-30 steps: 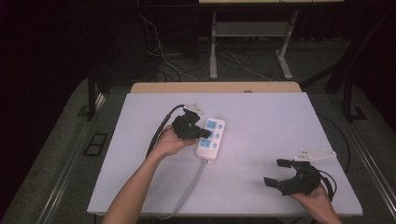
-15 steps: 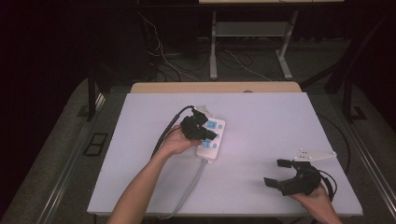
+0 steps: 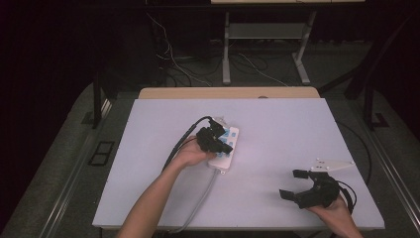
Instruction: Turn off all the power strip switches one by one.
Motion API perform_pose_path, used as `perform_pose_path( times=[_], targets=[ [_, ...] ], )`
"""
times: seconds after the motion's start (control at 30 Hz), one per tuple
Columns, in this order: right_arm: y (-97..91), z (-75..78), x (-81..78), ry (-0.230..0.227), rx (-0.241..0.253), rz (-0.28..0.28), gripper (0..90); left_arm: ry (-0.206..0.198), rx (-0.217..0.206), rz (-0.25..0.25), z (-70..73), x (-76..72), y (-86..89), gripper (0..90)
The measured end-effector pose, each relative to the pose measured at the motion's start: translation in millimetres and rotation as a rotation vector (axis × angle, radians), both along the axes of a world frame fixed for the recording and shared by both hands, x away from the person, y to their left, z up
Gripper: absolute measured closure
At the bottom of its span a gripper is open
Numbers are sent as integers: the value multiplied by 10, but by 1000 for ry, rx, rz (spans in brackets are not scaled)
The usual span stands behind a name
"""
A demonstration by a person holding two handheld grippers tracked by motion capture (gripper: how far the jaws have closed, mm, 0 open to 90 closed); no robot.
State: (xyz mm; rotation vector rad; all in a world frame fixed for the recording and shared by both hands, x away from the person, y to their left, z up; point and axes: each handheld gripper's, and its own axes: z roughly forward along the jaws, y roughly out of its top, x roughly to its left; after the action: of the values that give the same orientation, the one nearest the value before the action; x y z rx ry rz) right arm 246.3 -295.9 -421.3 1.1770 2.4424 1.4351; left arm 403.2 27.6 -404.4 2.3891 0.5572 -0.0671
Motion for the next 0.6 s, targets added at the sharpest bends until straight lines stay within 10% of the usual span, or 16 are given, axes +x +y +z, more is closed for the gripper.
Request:
perform_pose_path(
  times=[0.6],
  targets=[
    [7, 0, -4, -1, -6, 6, 8, -4, 25, -9, -59, 19, 12, 894]
  ],
)
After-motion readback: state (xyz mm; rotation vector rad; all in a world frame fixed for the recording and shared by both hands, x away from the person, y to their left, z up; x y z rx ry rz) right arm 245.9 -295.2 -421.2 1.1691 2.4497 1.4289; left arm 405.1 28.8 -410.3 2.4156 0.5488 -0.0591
